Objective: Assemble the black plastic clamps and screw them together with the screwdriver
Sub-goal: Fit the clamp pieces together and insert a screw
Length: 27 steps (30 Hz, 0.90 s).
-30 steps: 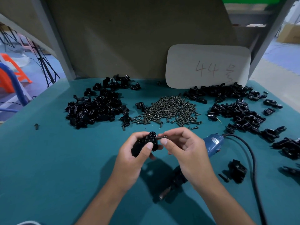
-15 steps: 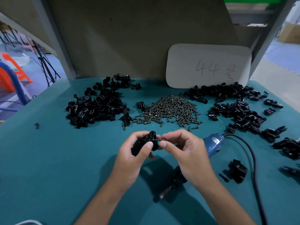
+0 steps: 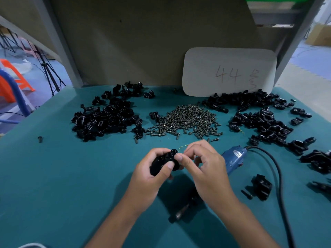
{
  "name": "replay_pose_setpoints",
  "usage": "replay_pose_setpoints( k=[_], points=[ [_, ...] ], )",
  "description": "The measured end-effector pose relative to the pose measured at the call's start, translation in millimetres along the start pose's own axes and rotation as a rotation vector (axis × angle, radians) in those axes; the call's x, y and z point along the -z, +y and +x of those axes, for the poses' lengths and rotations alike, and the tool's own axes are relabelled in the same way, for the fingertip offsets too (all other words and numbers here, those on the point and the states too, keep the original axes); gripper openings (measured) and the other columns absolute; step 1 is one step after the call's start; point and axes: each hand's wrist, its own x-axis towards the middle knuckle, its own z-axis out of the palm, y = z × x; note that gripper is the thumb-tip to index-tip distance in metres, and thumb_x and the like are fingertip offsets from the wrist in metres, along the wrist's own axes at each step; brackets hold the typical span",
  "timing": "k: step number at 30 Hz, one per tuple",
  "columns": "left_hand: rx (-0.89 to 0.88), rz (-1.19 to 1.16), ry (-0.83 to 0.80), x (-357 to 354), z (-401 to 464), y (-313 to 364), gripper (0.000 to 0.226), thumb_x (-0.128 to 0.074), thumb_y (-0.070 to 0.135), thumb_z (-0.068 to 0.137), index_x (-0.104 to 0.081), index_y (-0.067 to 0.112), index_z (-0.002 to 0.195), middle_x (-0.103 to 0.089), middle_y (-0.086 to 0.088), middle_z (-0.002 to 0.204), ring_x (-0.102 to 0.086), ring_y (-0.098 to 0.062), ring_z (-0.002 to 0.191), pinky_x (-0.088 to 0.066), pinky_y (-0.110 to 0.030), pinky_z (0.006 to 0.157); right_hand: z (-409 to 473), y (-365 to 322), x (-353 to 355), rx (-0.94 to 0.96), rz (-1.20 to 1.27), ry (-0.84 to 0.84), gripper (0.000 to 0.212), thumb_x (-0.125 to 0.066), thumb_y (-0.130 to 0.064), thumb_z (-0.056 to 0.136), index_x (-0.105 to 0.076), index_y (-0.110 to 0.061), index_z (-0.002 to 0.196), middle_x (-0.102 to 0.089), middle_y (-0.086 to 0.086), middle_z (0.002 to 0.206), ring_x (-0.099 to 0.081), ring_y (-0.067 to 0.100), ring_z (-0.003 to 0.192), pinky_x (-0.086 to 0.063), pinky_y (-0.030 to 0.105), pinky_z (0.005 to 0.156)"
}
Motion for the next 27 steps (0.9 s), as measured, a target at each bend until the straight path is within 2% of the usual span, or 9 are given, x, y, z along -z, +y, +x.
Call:
replay_pose_setpoints(
  k=[3, 5, 7, 10, 12, 16, 20, 24, 27],
  points=[
    [-0.007, 0.064, -0.02, -1, -1, -3, 0.023, -0.066, 0.043, 0.084, -0.067, 0.035, 0.106, -0.072, 0.004, 0.096, -0.069, -0.016, 0.078, -0.056, -0.025, 0.072, 0, 6, -1, 0.048, -0.149, -0.061, 0.047, -0.047, -0.053, 0.101, -0.058, -0.017, 0.074, -0.052, -0.009, 0.082, -0.054, 0.012, 0.081, -0.042, 0.023, 0.072],
    [-0.007, 0.081, -0.014, -1, 0, -5, 0.024, -0.066, 0.044, 0.084, -0.066, 0.035, 0.107, -0.072, 0.004, 0.097, -0.069, -0.015, 0.078, -0.057, -0.028, 0.075, -1, 6, 1, 0.021, -0.185, -0.136, 0.048, -0.035, -0.056, 0.104, -0.058, -0.022, 0.079, -0.051, -0.011, 0.085, -0.054, 0.01, 0.085, -0.043, 0.028, 0.075],
    [0.0, 0.062, 0.012, 0, 2, -5, 0.024, -0.067, 0.044, 0.084, -0.066, 0.035, 0.106, -0.073, 0.005, 0.098, -0.069, -0.013, 0.079, -0.057, -0.026, 0.073, -1, 6, 6, 0.024, -0.22, -0.201, 0.04, -0.029, -0.057, 0.105, -0.054, -0.031, 0.088, -0.05, -0.016, 0.092, -0.053, 0.009, 0.094, -0.042, 0.026, 0.079],
    [0.007, 0.026, 0.043, 3, 5, -4, 0.023, -0.067, 0.043, 0.083, -0.068, 0.034, 0.105, -0.073, 0.002, 0.099, -0.07, -0.015, 0.082, -0.059, -0.03, 0.071, 0, 5, 12, 0.06, -0.266, -0.306, 0.013, -0.035, -0.05, 0.103, -0.045, -0.042, 0.103, -0.046, -0.027, 0.103, -0.048, 0.002, 0.104, -0.036, 0.015, 0.085],
    [0.006, 0.026, 0.041, 4, 5, -4, 0.022, -0.067, 0.043, 0.083, -0.068, 0.036, 0.104, -0.073, 0.004, 0.098, -0.069, -0.012, 0.082, -0.057, -0.026, 0.071, 1, 4, 13, 0.059, -0.238, -0.35, 0.006, -0.039, -0.044, 0.103, -0.045, -0.043, 0.104, -0.046, -0.028, 0.103, -0.048, -0.001, 0.103, -0.035, 0.012, 0.083],
    [0.018, 0.024, 0.008, 0, 2, -2, 0.022, -0.067, 0.042, 0.083, -0.068, 0.036, 0.105, -0.072, 0.007, 0.096, -0.069, -0.01, 0.081, -0.055, -0.02, 0.071, 1, 3, 14, 0.102, -0.276, -0.373, 0.007, -0.038, -0.039, 0.102, -0.044, -0.038, 0.103, -0.045, -0.025, 0.099, -0.047, 0.001, 0.097, -0.04, 0.021, 0.077],
    [0.037, -0.023, 0.04, 1, 4, -3, 0.034, -0.068, 0.041, 0.082, -0.067, 0.02, 0.109, -0.072, 0.002, 0.097, -0.068, -0.016, 0.084, -0.057, -0.029, 0.071, -1, 4, 17, 0.084, -0.267, -0.344, 0.006, -0.039, -0.052, 0.101, -0.041, -0.047, 0.104, -0.047, -0.034, 0.102, -0.05, -0.004, 0.098, -0.039, 0.011, 0.08],
    [0.027, -0.023, 0.025, 2, 2, -3, 0.037, -0.068, 0.04, 0.083, -0.065, 0.015, 0.111, -0.073, 0.001, 0.097, -0.069, -0.016, 0.084, -0.057, -0.026, 0.071, 1, 7, 14, 0.026, -0.233, -0.323, 0.018, -0.037, -0.056, 0.102, -0.048, -0.042, 0.099, -0.055, -0.022, 0.097, -0.055, 0.002, 0.098, -0.045, 0.022, 0.075],
    [0.015, -0.025, 0.025, 0, 1, -3, 0.036, -0.067, 0.039, 0.082, -0.065, 0.017, 0.11, -0.073, -0.001, 0.098, -0.069, -0.015, 0.085, -0.056, -0.023, 0.071, 0, 6, 11, 0.071, -0.239, -0.317, 0.028, -0.03, -0.052, 0.108, -0.045, -0.035, 0.091, -0.05, -0.017, 0.091, -0.052, 0.006, 0.092, -0.043, 0.028, 0.077]
  ],
)
